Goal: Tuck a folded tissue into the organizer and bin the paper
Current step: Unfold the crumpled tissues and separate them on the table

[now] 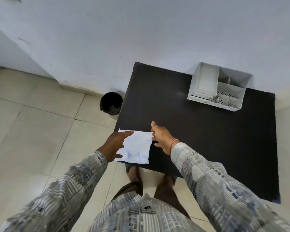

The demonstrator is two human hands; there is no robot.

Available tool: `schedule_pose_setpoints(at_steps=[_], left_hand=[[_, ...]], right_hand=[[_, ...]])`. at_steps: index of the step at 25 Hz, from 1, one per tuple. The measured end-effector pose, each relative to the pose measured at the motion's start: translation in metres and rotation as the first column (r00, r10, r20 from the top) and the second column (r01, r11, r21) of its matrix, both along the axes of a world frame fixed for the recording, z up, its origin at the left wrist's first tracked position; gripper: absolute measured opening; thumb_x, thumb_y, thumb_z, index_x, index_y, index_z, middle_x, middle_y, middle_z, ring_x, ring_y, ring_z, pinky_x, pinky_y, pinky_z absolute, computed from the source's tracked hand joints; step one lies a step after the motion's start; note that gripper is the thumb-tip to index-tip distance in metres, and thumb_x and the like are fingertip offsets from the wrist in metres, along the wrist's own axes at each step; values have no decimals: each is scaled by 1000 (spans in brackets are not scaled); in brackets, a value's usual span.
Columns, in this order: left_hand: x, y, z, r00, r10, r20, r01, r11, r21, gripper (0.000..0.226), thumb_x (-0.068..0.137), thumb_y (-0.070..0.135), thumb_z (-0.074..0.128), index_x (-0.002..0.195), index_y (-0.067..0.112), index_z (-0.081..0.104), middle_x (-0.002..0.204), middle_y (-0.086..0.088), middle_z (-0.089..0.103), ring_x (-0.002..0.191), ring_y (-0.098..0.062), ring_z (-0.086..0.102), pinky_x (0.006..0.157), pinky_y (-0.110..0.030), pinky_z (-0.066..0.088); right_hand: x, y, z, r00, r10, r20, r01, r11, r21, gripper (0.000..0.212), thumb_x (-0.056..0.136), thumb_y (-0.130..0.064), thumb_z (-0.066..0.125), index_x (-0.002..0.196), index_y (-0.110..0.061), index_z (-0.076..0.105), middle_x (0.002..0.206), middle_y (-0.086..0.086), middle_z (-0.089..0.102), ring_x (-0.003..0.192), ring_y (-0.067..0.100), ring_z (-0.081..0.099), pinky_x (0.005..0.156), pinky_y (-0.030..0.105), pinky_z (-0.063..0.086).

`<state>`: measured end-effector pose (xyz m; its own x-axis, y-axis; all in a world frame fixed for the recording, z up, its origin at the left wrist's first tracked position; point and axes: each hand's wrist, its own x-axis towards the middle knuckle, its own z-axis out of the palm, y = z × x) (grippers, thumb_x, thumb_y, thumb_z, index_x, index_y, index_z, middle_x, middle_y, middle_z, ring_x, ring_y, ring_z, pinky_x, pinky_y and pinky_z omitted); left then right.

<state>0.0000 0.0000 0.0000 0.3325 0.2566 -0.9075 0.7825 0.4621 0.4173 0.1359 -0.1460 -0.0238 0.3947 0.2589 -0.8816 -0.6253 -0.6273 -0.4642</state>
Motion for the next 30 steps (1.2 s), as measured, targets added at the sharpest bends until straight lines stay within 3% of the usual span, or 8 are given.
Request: schedule_pose_setpoints(at_steps=[5,11,12,14,16,17,21,30], left_hand=[[-8,-2,-36,991,46,-126,-51,998,-33,68,92,54,76,147,22,51,153,-11,52,135,-38,54,105,-60,52],[3,4,-30,986,132,-101,-148,973,-176,78,89,63,74,147,16,53,144,-18,60,123,-39,65,84,-54,63],[8,8,-24,979,193,-64,-202,950,-239,80,87,68,72,144,13,57,137,-20,66,119,-40,68,85,-54,63],[21,13,-5,954,297,36,-260,882,-393,80,90,71,65,134,4,69,120,-21,76,110,-40,72,89,-54,63],[35,16,18,933,325,152,-222,855,-468,65,100,51,62,135,-2,70,119,-22,77,104,-38,72,92,-51,59],[42,16,28,926,312,210,-186,866,-465,54,102,34,63,140,-4,65,123,-24,75,103,-38,73,91,-49,60],[62,15,59,861,169,479,27,926,-377,52,95,-3,60,147,2,58,145,-27,65,125,-48,67,104,-63,55],[86,-20,112,771,2,637,145,973,-179,46,98,-9,59,139,11,65,126,-16,77,112,-37,77,88,-55,64]], right_hand=[[-12,-5,-54,997,64,-33,-69,981,-179,39,90,-19,78,125,-3,70,128,11,74,110,32,70,96,44,56],[-26,16,-38,964,223,146,-218,975,-49,27,96,-14,71,122,-11,76,124,13,76,114,34,71,103,49,58],[-27,17,-20,883,343,320,-346,937,-51,25,99,-17,69,121,-12,77,121,12,77,111,33,71,103,47,58],[-29,11,16,474,524,707,-589,786,-187,22,98,-20,64,112,-14,81,105,12,76,100,31,69,96,47,59],[-32,-2,52,69,554,830,-680,635,-367,24,94,-29,64,110,-22,81,101,5,73,102,28,64,102,47,53],[-32,-8,67,31,537,843,-691,620,-370,26,94,-34,64,112,-25,80,105,2,74,107,25,64,106,45,49],[-8,-29,128,382,264,886,-433,898,-81,22,98,-32,69,116,-23,79,114,-5,76,110,11,64,103,29,49],[26,-67,163,279,437,855,-415,858,-303,22,85,-37,81,106,-31,78,112,-7,71,132,20,51,113,49,41]])
